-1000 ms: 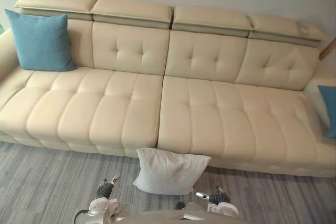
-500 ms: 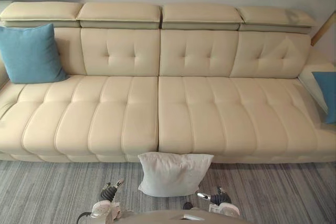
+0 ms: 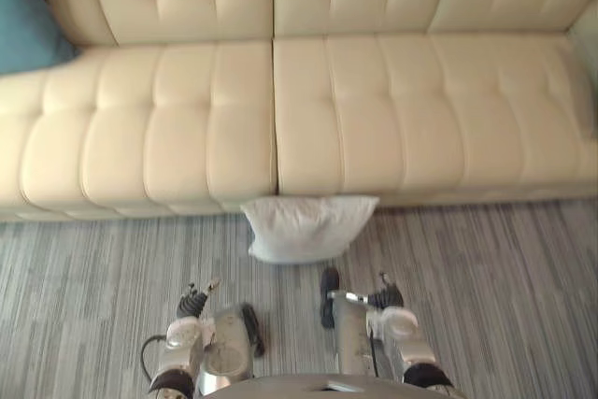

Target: Pick up cushions and gather them together orderly.

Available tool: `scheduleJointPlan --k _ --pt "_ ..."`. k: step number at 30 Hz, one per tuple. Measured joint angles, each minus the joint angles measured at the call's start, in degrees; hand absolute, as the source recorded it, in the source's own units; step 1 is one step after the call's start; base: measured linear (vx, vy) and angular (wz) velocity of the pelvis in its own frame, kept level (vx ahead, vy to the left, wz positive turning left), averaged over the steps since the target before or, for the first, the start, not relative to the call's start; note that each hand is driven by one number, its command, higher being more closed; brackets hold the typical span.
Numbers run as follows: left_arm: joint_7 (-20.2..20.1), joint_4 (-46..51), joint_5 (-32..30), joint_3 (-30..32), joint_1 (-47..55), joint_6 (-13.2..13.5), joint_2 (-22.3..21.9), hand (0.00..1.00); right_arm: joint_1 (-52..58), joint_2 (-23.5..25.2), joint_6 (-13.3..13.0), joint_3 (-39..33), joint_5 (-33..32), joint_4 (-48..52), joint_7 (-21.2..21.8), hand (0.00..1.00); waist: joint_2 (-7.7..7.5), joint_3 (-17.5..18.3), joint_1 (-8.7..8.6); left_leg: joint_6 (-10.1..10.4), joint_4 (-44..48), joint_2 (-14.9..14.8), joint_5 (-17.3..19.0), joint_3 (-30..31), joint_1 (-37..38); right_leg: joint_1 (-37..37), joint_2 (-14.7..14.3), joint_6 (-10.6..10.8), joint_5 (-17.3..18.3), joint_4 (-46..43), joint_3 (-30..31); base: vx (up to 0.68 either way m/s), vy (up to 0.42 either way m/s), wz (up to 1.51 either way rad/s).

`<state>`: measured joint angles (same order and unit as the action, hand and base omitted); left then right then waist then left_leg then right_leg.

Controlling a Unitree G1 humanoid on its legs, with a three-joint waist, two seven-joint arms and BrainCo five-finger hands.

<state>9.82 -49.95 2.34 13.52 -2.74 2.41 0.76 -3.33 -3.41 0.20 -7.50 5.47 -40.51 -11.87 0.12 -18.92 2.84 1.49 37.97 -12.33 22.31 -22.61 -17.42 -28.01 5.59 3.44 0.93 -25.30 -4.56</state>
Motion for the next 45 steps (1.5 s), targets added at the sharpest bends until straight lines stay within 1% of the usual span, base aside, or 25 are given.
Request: scheduleJointPlan --k 2,3,4,6,7,9,10,12,14,15,18,21,22,25,28,29,32,35,38,41,42,43,45 --pt "0.65 2.64 1.72 0.01 -2.07 0.34 1.24 0.00 -2.62 -1.10 -0.01 -0.36 -1.76 2.96 -1.57 0.00 -0.04 -1.58 -0.16 -0.40 4.43 -1.34 0.90 0.02 -6.24 -6.37 -0.31 -0.33 -0.04 -3.07 0.73 -0.20 -0.052 -0.16" --pt "0.99 2.95 2.13 0.10 -2.84 0.48 1.49 0.00 -3.27 -1.39 -0.03 -0.57 -2.02 3.82 -1.93 0.00 -0.03 -1.89 -0.23 -0.48 5.32 -1.57 1.04 0.08 -7.82 -7.90 -0.36 -0.46 -0.11 -3.63 0.85 -0.15 -0.048 -0.15" --pt "1.61 4.01 2.49 0.42 -4.52 0.56 2.06 0.00 -5.55 -2.03 -0.04 -1.05 -2.99 4.73 -2.68 0.00 -0.04 -3.01 -0.41 -0.70 7.26 -2.40 1.19 0.05 -11.05 -10.83 -0.69 -0.96 -0.48 -4.38 1.03 -0.15 -0.046 -0.17" --pt "2.40 4.65 2.65 0.42 -6.78 0.71 2.99 0.00 -8.30 -1.94 -0.09 -2.33 -3.65 7.02 -3.95 0.00 -0.13 -4.05 -0.56 -0.86 9.40 -3.42 1.43 0.07 -15.18 -14.71 -1.17 -1.56 -1.13 -5.11 1.14 -0.13 -0.046 -0.18" --pt "2.50 5.20 2.66 0.42 -8.69 0.72 3.57 0.00 -10.22 -2.27 -0.15 -2.41 -4.02 8.62 -4.69 0.00 -0.29 -5.41 -0.66 -0.88 10.61 -3.85 1.44 0.11 -17.71 -17.13 -1.24 -1.74 -1.45 -5.67 1.14 -0.11 -0.045 -0.15" --pt "2.56 6.04 2.64 0.41 -11.12 0.74 4.04 0.00 -13.11 -2.96 -0.26 -2.42 -4.09 10.13 -6.20 0.00 -0.27 -5.87 -0.69 -1.00 12.54 -4.60 1.47 0.45 -22.26 -21.40 -1.28 -2.01 -1.73 -6.83 1.10 -0.10 -0.040 -0.06" --pt "2.57 6.20 2.62 0.40 -13.68 0.77 4.50 0.00 -15.62 -4.02 -0.49 -2.40 -4.10 10.57 -6.86 0.00 -0.31 -6.84 -0.73 -1.12 13.93 -4.80 1.39 0.75 -25.39 -24.59 -1.14 -2.37 -1.88 -8.41 1.10 -0.06 -0.028 0.03" --pt "2.66 6.73 2.58 0.41 -16.43 1.00 5.51 0.00 -19.79 -4.90 -0.59 -2.48 -4.17 10.68 -8.44 0.00 -0.29 -8.83 -0.69 -1.21 15.99 -5.58 1.54 0.94 -28.46 -27.81 -1.52 -2.29 -2.07 -10.24 1.25 -0.06 -0.036 -0.06" --pt "2.73 7.03 2.59 0.42 -18.62 1.10 6.41 0.00 -23.01 -5.82 -0.60 -2.46 -4.35 11.21 -8.95 0.00 -0.28 -9.95 -0.58 -1.30 17.59 -6.27 1.66 1.05 -31.67 -31.09 -1.82 -2.47 -2.17 -11.62 1.49 -0.05 -0.019 -0.09" --pt "2.80 8.57 2.61 0.43 -20.10 1.17 7.18 0.00 -25.60 -6.77 -0.63 -2.42 -5.12 12.86 -10.17 0.00 -0.26 -11.12 -0.56 -1.39 19.19 -6.70 1.72 1.31 -35.07 -34.67 -1.92 -2.56 -2.23 -13.32 1.71 -0.03 -0.004 -0.04" --pt "3.79 9.22 2.62 0.50 -22.82 1.16 8.75 0.00 -29.07 -8.47 -0.60 -2.34 -5.15 12.80 -11.05 0.00 -0.25 -11.55 -0.48 -1.49 21.70 -7.25 1.77 2.31 -40.33 -39.61 -1.91 -2.65 -2.22 -15.63 1.48 -0.04 -0.006 0.03" --pt "3.87 11.12 2.61 0.46 -24.50 1.15 10.52 0.00 -31.71 -9.75 -0.56 -2.36 -5.20 12.80 -12.08 0.00 -0.25 -11.78 -0.51 -1.57 23.58 -7.48 1.79 3.33 -43.94 -42.66 -1.76 -2.84 -2.22 -17.11 1.13 -0.08 -0.012 0.07" --pt "3.95 12.18 2.61 0.27 -25.99 1.16 11.91 0.00 -33.28 -10.65 -0.57 -2.35 -5.34 12.80 -12.56 0.00 -0.32 -11.92 -0.41 -1.80 24.60 -7.49 1.65 3.81 -46.14 -44.59 -1.55 -2.71 -2.08 -17.95 0.97 -0.10 -0.023 0.11" --pt "4.75 15.70 2.14 -0.18 -28.32 1.18 14.63 0.00 -36.48 -11.33 -0.96 -2.35 -7.13 12.92 -13.68 0.00 -0.29 -11.98 -0.46 -2.43 26.35 -7.40 1.20 4.62 -51.02 -48.97 -0.87 -2.73 -2.18 -19.67 0.71 -0.12 -0.032 0.15" --pt "4.97 17.92 1.72 -0.71 -30.33 1.21 16.15 0.00 -38.68 -11.34 -1.28 -2.01 -7.96 13.16 -14.47 0.00 -0.28 -12.06 -0.17 -2.62 27.85 -7.38 0.92 5.44 -54.46 -51.96 -0.61 -2.83 -2.27 -21.17 0.57 -0.09 -0.030 0.12" --pt "5.14 18.41 0.78 -2.01 -32.05 1.20 16.96 0.00 -40.26 -11.56 -1.32 -1.58 -7.98 13.72 -14.96 0.00 -0.25 -12.08 0.16 -2.72 28.98 -7.33 0.86 5.68 -56.33 -54.02 -0.13 -2.98 -2.16 -22.71 0.54 -0.10 -0.045 0.16" --pt "6.69 20.16 -0.52 -4.89 -35.91 1.22 18.51 0.00 -43.60 -11.82 -1.58 1.36 -7.87 15.02 -15.18 0.00 -0.12 -12.28 0.01 -3.04 31.34 -7.24 0.68 7.05 -60.28 -57.25 0.33 -2.97 -1.98 -25.12 0.24 -0.10 -0.037 0.16" --pt "7.46 20.17 -3.20 -8.30 -40.92 1.21 18.64 0.00 -47.75 -11.61 -1.58 4.14 -7.29 14.92 -16.56 0.00 -0.13 -12.28 0.07 -3.49 32.05 -6.85 0.02 7.40 -63.38 -59.98 1.26 -2.83 -2.11 -26.08 -0.07 -0.11 -0.028 0.16" --pt "8.44 20.14 -5.02 -10.63 -44.43 1.22 18.96 0.00 -50.21 -10.72 -1.59 5.60 -7.14 14.83 -17.47 0.00 -0.13 -12.28 -0.26 -3.43 32.07 -6.26 -0.83 8.38 -65.65 -61.56 1.86 -2.92 -2.29 -26.31 -0.79 -0.09 -0.022 0.15" --pt "9.07 19.98 -7.17 -13.83 -48.88 1.16 19.04 0.00 -52.39 -10.41 -1.58 6.97 -5.16 14.70 -18.92 0.00 -0.13 -12.28 -0.46 -3.42 32.06 -6.12 -1.51 8.63 -67.53 -63.43 2.19 -3.02 -2.29 -26.86 -0.99 -0.11 -0.042 0.12" --pt "9.44 19.91 -7.34 -14.36 -50.04 1.16 19.00 0.00 -53.20 -10.09 -1.58 7.39 -5.16 14.67 -19.43 1.00 -0.13 -12.28 -0.63 -3.32 32.06 -6.12 -1.58 8.62 -67.90 -63.88 2.19 -3.02 -2.30 -26.98 -0.99 -0.08 -0.036 -0.01" --pt "9.69 19.82 -7.56 -14.78 -51.00 1.15 19.02 1.00 -53.69 -9.73 -1.58 7.60 -5.16 14.67 -19.58 1.00 -0.13 -12.28 -0.75 -3.23 32.06 -6.14 -1.64 8.67 -68.14 -64.14 2.18 -3.02 -2.30 -27.05 -1.04 -0.06 -0.031 -0.01" --pt "10.43 19.51 -7.68 -16.03 -53.39 1.14 19.13 1.00 -54.44 -9.03 -1.58 7.79 -5.14 14.63 -19.84 1.00 -0.13 -12.28 -1.10 -2.97 31.86 -6.12 -1.85 9.22 -68.70 -64.33 2.15 -3.19 -2.21 -26.84 -1.49 -0.09 -0.048 0.02"
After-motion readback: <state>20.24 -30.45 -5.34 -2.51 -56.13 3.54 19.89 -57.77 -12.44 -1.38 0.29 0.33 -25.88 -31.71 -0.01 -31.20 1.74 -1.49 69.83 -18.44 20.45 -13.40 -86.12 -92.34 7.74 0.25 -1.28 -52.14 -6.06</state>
